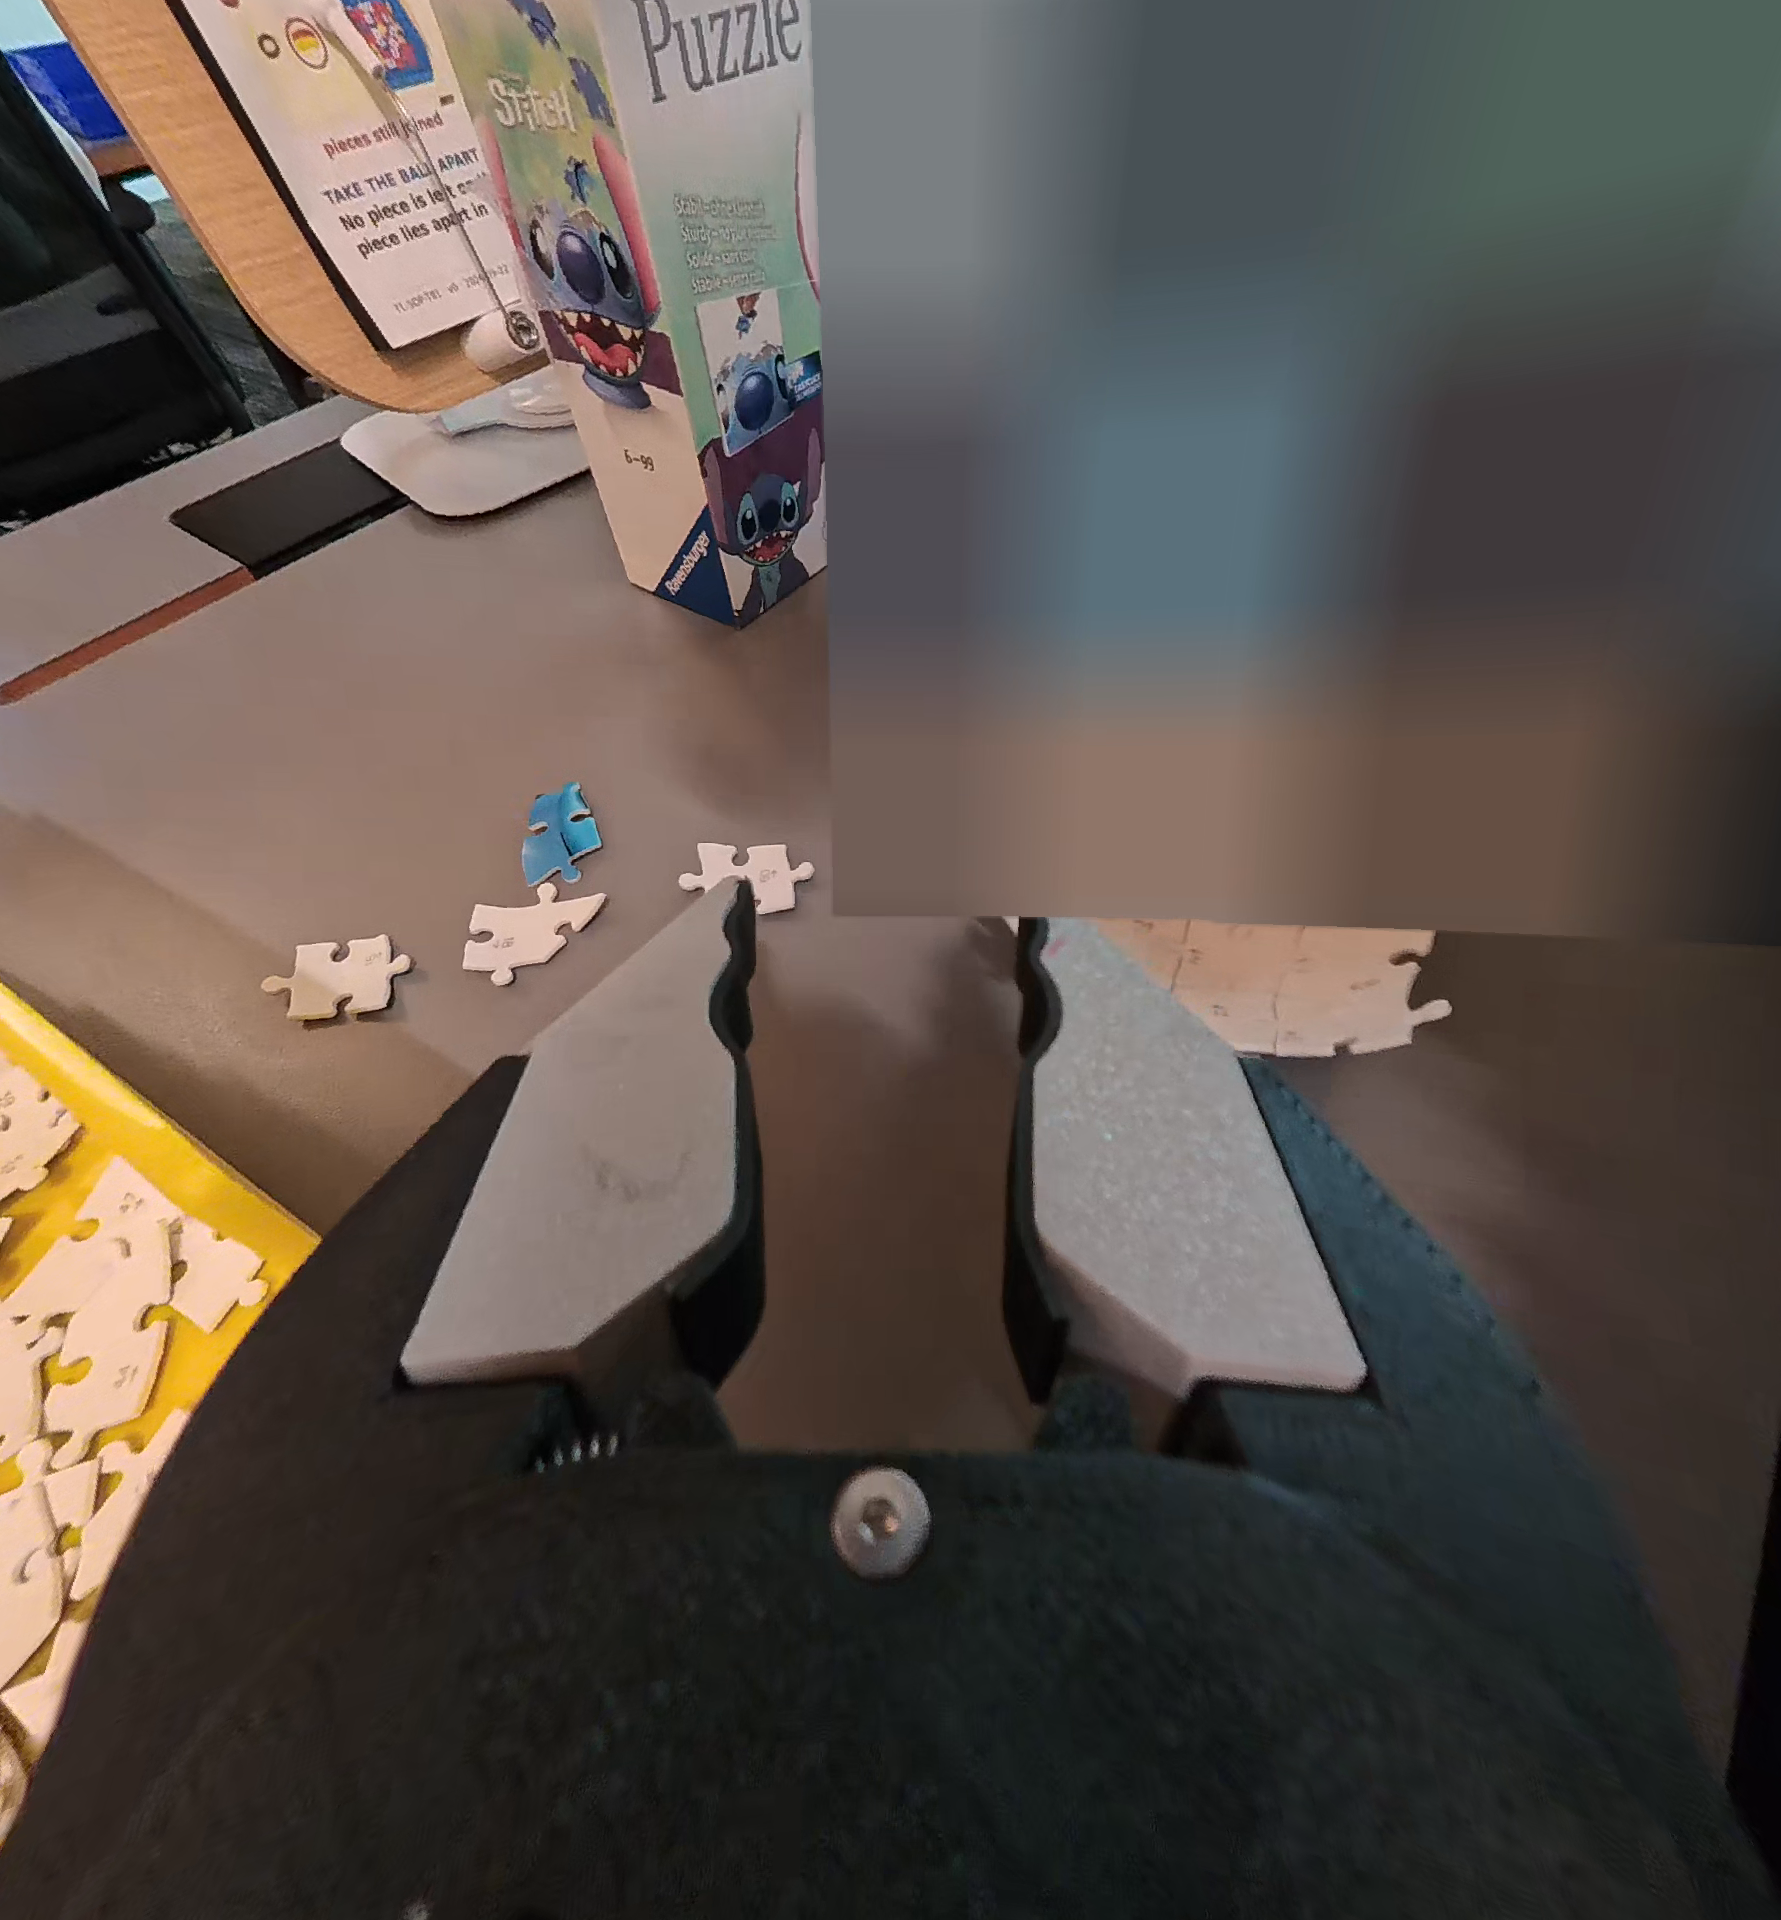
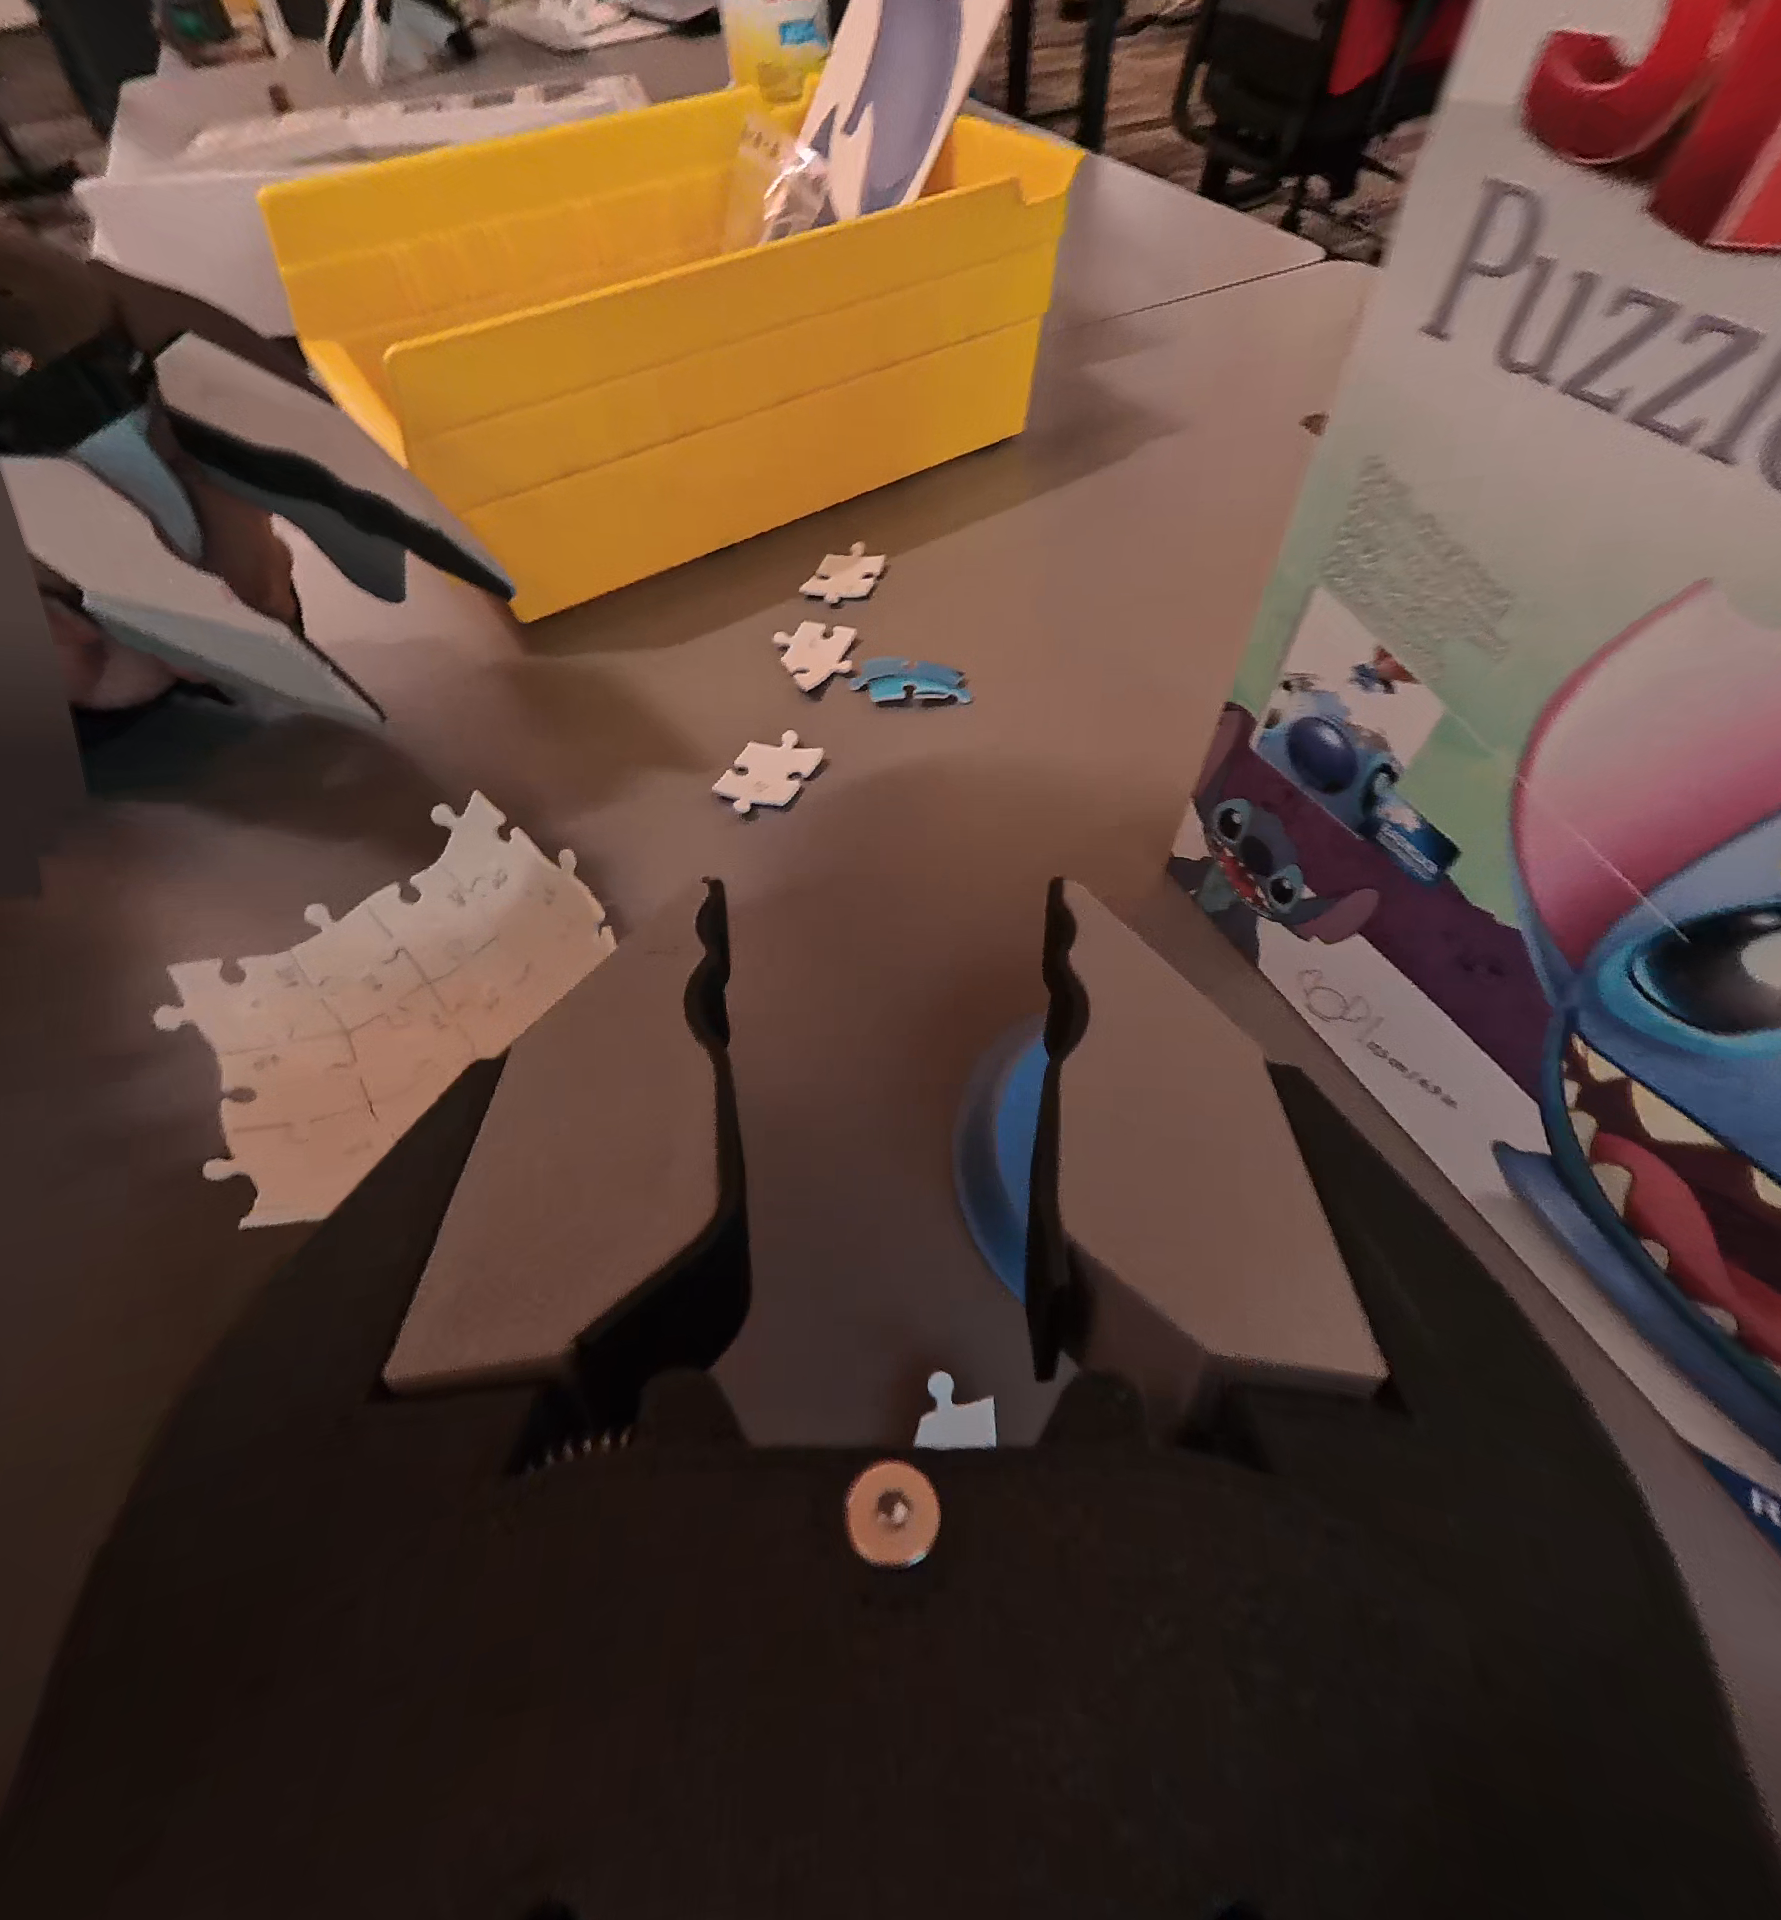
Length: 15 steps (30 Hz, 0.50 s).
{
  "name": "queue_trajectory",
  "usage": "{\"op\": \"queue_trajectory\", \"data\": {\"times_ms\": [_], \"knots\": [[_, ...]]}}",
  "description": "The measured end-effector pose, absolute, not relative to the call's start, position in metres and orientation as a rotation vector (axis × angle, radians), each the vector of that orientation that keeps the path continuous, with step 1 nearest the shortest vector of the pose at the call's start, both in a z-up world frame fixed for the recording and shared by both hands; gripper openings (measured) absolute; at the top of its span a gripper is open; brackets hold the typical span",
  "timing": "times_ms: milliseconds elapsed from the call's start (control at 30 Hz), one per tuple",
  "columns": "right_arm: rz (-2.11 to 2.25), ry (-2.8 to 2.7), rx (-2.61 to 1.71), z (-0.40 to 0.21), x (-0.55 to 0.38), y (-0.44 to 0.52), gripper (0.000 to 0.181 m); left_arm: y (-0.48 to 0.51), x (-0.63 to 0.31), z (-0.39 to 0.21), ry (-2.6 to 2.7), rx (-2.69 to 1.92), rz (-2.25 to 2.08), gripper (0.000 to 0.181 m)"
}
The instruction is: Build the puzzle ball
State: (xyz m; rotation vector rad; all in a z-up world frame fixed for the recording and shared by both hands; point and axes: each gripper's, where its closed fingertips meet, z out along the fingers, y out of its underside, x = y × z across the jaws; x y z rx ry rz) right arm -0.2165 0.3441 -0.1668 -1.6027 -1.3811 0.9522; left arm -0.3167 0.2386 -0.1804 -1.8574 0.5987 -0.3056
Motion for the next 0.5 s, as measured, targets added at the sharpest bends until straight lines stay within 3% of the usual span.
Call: {"op": "queue_trajectory", "data": {"times_ms": [33, 333, 500], "knots": [[0.945, -1.418, -1.583, -0.168, -0.218, 0.341, 0.056, 0.239, -0.316, -0.181, 0.597, -1.859, -0.308, 0.049], [0.904, -1.618, -1.305, -0.109, -0.286, 0.335, 0.048, 0.232, -0.322, -0.178, 0.543, -1.862, -0.347, 0.049], [0.849, -1.811, -1.666, -0.152, -0.361, 0.332, 0.046, 0.224, -0.331, -0.178, 0.521, -1.853, -0.343, 0.049]]}}
